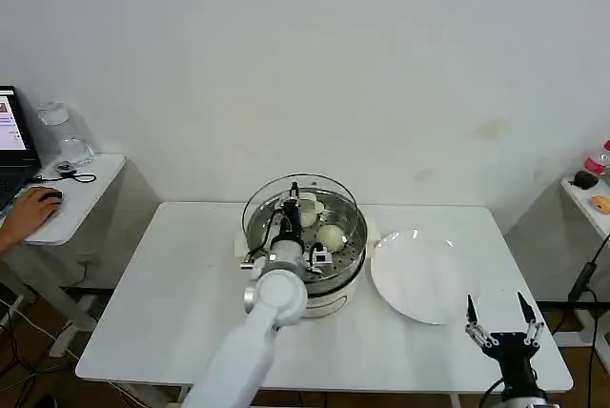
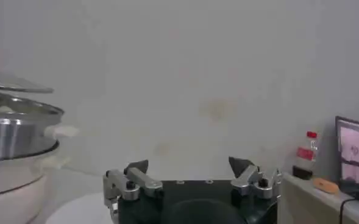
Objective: Take steamed baozi put them in steamer then cover it.
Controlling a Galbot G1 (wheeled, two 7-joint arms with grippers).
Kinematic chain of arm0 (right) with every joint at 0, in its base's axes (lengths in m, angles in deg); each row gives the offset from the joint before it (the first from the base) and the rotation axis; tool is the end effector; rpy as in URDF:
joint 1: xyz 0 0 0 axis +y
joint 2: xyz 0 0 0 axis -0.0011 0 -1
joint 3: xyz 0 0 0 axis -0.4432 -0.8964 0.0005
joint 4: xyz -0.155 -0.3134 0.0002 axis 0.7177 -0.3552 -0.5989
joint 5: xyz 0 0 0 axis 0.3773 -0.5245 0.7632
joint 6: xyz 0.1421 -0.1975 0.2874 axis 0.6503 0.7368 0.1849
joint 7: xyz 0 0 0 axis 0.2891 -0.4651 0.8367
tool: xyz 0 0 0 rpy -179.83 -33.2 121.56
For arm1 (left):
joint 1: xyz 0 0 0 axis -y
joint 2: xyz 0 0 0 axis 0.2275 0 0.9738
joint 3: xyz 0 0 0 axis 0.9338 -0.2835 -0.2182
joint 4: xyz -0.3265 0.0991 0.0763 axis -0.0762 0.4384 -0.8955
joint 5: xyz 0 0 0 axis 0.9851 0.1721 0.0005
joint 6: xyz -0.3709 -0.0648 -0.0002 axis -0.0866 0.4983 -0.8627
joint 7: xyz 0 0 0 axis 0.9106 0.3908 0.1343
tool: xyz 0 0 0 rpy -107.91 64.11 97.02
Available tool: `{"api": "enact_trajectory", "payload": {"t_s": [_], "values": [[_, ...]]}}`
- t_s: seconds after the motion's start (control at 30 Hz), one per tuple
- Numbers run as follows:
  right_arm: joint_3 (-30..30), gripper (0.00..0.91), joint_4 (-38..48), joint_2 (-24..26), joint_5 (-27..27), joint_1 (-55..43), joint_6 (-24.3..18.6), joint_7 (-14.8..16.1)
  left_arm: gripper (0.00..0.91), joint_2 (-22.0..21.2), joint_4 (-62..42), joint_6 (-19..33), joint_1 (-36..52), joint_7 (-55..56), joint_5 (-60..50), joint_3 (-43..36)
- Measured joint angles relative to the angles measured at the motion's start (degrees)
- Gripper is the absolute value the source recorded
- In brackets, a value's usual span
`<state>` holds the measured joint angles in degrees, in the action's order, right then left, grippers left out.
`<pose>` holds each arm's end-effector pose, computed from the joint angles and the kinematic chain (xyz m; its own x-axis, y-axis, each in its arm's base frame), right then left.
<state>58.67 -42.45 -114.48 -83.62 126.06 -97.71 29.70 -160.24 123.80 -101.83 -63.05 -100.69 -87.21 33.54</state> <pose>0.1456 -0.1338 -0.3384 -0.9918 0.1092 -0.0671 0.1223 0.9623 -0.2427 0.3970 -0.1647 -0.2432 -0.9980 0.0611 0.0150 0.0192 0.0686 0.9975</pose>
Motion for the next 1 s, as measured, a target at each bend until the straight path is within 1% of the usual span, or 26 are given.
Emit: {"api": "enact_trajectory", "payload": {"t_s": [0.2, 1.0], "values": [[-0.19, 0.907, 0.08, -0.01, -0.11, -0.04, 0.00, 0.00, 0.000, -1.45, -0.31, 0.43, -0.81, -0.60, -2.55, -0.21], [-1.14, 0.907, 0.42, -0.15, -0.86, -0.16, 0.00, 0.07, 0.000, -2.39, 1.75, 1.05, -4.49, -2.02, -6.55, 0.57]]}}
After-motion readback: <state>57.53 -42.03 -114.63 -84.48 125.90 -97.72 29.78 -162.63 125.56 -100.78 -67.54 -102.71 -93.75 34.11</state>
